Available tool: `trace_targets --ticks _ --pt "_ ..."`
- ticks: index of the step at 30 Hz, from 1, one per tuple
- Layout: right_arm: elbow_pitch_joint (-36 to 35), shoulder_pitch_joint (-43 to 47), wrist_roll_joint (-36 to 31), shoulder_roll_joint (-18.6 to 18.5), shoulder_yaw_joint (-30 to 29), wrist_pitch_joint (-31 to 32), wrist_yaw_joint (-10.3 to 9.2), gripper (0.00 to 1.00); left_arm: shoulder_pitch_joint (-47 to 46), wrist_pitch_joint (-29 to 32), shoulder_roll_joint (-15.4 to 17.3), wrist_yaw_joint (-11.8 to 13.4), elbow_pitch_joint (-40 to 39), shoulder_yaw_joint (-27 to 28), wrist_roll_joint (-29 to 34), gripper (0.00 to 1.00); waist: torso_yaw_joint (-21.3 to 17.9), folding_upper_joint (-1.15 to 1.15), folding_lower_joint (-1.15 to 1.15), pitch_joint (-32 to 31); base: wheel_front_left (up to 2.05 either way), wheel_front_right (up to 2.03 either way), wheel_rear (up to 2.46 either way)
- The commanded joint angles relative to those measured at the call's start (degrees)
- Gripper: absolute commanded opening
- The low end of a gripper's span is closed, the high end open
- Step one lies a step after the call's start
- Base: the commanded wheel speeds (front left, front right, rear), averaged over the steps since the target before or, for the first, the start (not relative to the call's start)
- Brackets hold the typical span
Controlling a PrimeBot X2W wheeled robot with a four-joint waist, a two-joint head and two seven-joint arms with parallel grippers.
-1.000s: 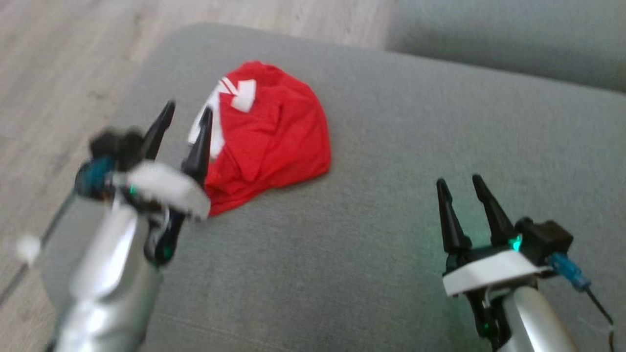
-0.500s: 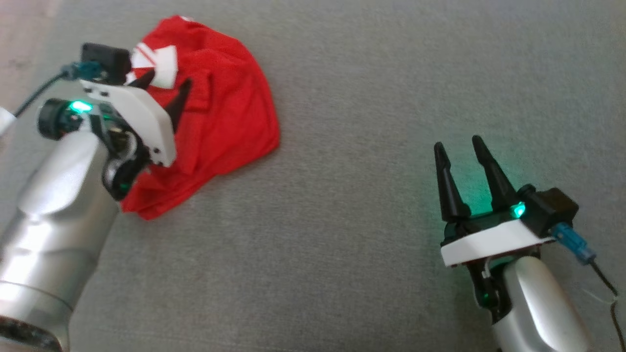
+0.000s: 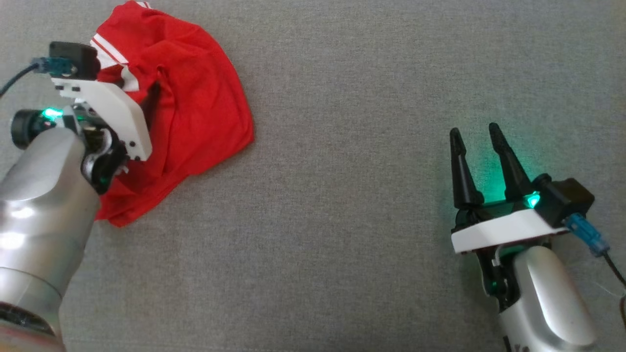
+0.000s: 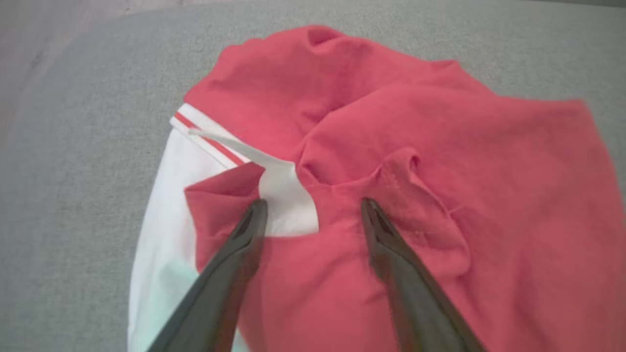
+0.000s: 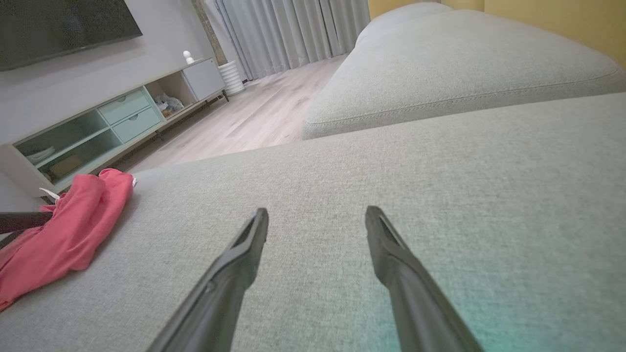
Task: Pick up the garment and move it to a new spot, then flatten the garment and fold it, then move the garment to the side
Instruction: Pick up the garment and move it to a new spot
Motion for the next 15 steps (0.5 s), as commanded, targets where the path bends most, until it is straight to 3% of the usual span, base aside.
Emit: trace_targets --ticks 1,2,15 --pt "-1.6 -1.1 -0.6 -0.1 1.1 -0.6 -0.04 1.00 -2.5 0.2 2.2 0.1 -0.9 0.9 -1.0 0.46 0.1 0.00 0.00 -0.1 0.00 0.00 0.00" --pt "-1.5 -1.1 -0.6 -0.1 0.9 -0.6 -0.04 1.00 -2.6 -0.1 2.2 0.1 -1.2 0.5 -1.7 0.00 0.1 0.00 0.00 -0.2 0.00 0.00 0.00" --pt "0.6 -0.1 0.5 -0.1 0.7 -0.9 -0.04 1.00 -5.3 -14.1 3.6 0.1 -12.6 -1.7 -7.4 0.00 0.6 0.00 0.00 -6.0 0.00 0.00 0.00"
